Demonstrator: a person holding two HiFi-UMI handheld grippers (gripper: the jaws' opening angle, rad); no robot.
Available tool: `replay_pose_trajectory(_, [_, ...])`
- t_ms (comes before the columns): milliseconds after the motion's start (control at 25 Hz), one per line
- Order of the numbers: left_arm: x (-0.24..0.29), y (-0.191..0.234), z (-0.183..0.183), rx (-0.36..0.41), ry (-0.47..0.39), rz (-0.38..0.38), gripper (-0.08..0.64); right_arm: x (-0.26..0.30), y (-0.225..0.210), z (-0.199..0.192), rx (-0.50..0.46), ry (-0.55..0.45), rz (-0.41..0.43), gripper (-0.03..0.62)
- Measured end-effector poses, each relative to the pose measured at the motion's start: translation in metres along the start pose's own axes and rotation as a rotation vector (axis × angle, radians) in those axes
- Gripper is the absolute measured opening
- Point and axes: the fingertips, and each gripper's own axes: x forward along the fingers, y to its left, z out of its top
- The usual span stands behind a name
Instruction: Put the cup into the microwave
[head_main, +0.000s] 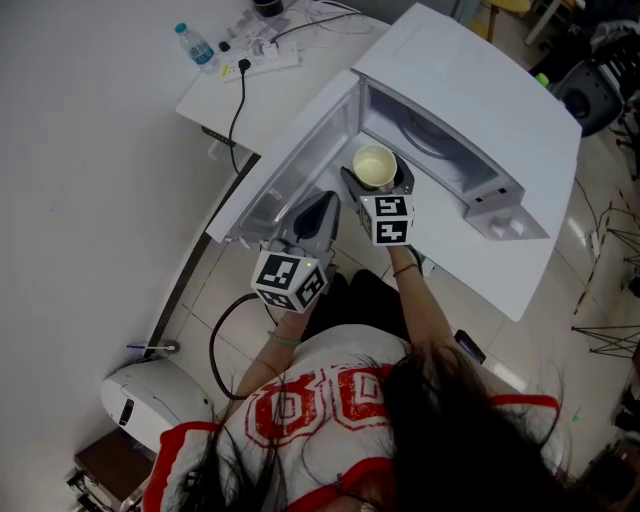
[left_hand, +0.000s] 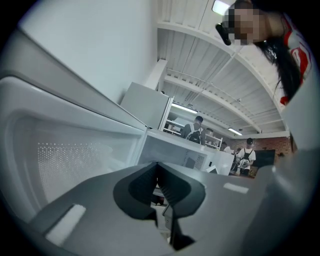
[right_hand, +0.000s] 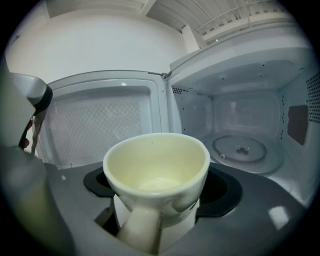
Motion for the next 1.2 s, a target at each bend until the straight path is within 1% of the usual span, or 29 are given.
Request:
replay_pose_trajectory(320, [0.005,-0.011,0.007,0.016,0.021,-0.029,-0.002,-0.021,-0.005,0.012,0.008,-0.006,-0.032,0.465])
replay_pose_trajectory(720, [0.025,-0.033,-0.001,0.021,0.055,-0.109,-0.002,-0.036,-0.033,0.018,0.03,-0.02,-0.1,0.465])
replay_pose_trajectory(880, [0.032,-0.035,-0.003,0.026,0.058,-0.125,-0.002,-0.036,-0.05,0.02,0.049,-0.032,-0.14,0.465])
replay_pose_trajectory(1200, [0.043,-0.034,-0.015,0.032,0.061,-0.148,-0.002,-0.022,-0.099,0.033,0.09,-0.086,-0.242,0.465])
